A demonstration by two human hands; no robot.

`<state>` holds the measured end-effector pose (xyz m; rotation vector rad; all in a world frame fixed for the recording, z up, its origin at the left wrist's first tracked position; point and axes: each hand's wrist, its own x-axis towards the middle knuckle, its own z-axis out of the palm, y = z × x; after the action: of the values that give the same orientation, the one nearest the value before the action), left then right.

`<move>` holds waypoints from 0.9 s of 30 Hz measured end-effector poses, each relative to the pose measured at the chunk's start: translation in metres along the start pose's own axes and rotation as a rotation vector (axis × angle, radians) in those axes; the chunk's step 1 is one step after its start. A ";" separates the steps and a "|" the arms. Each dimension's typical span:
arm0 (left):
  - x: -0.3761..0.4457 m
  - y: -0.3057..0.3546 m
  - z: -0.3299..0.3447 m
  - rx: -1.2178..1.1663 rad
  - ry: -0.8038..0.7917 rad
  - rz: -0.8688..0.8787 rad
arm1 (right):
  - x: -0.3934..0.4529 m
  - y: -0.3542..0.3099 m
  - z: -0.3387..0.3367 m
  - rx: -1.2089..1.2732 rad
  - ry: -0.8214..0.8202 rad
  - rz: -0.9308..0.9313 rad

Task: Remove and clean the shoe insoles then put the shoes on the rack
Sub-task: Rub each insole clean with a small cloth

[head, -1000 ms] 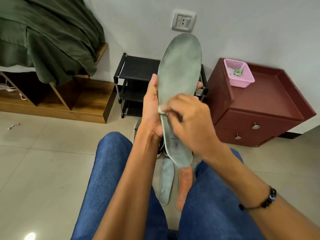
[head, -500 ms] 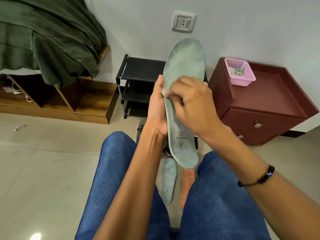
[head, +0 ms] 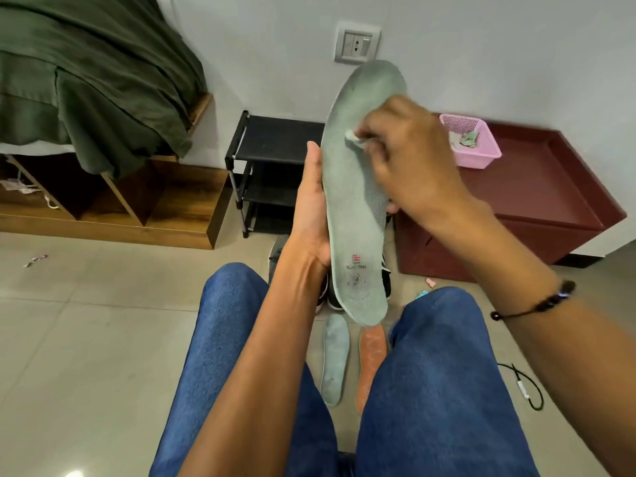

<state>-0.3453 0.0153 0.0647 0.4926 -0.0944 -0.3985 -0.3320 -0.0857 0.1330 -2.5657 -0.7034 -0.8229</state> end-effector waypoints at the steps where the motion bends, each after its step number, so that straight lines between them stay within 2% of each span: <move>1: -0.002 0.000 -0.002 -0.015 0.021 0.024 | -0.005 -0.004 0.009 -0.039 0.004 -0.013; 5: -0.004 0.003 -0.012 0.002 0.038 0.045 | -0.049 -0.029 0.032 0.026 0.036 -0.036; 6: -0.005 0.003 -0.011 0.016 -0.008 0.035 | -0.059 -0.032 0.033 0.060 0.034 -0.039; 11: -0.004 0.002 -0.005 0.043 0.018 -0.012 | -0.067 -0.021 0.012 0.268 -0.048 0.007; 16: -0.005 0.002 0.002 0.152 0.118 0.060 | -0.025 0.002 -0.009 0.123 0.168 0.041; 22: -0.006 0.005 0.000 0.060 0.210 0.074 | -0.016 0.002 0.016 -0.073 0.112 -0.045; 27: -0.012 0.012 0.002 -0.042 0.236 0.037 | -0.059 -0.030 0.024 0.050 0.100 -0.061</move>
<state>-0.3528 0.0290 0.0727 0.4928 0.1326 -0.3027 -0.3796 -0.0708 0.0831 -2.4506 -0.7643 -0.9343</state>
